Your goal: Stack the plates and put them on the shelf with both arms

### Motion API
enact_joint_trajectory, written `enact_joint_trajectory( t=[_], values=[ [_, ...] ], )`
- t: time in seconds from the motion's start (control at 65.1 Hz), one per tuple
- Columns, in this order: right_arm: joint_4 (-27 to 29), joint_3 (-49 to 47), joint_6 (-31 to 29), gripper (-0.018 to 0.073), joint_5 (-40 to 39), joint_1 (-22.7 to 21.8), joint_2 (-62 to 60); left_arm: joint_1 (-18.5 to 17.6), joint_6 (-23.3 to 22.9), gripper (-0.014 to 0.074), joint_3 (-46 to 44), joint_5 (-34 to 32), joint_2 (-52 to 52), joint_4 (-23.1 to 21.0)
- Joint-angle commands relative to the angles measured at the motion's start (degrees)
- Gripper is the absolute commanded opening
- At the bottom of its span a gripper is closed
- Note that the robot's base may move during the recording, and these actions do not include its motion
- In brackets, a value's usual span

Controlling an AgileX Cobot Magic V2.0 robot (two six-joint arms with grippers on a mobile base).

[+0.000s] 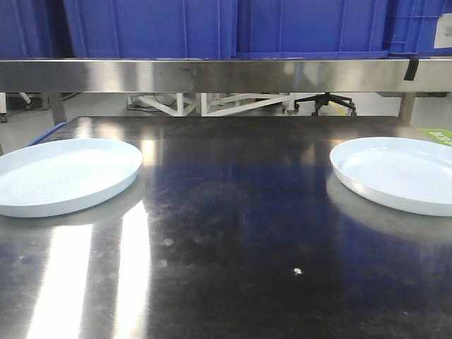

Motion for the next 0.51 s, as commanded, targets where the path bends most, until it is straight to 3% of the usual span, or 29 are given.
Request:
enact_joint_trajectory(
  t=[0.0,0.261,0.384,0.491],
  values=[
    [-0.4,0.0,-0.1,0.0056,-4.8,-0.3,-1.0,0.1,-0.2,0.0082,0.3,-4.8,-1.2,-0.1],
    [-0.4,0.0,-0.1,0.0056,-4.8,-0.3,-1.0,0.1,-0.3,0.0082,0.2,-4.8,-0.9,-0.5],
    [-0.4,0.0,-0.1,0.0056,-4.8,-0.3,-1.0,0.1,-0.3,0.0083,-0.8,-4.7,-0.9,-6.2],
    [-0.4,0.0,-0.1,0.0056,-4.8,-0.3,-1.0,0.1,-0.3,0.009,-3.3,-3.7,-0.9,-8.1]
  ],
)
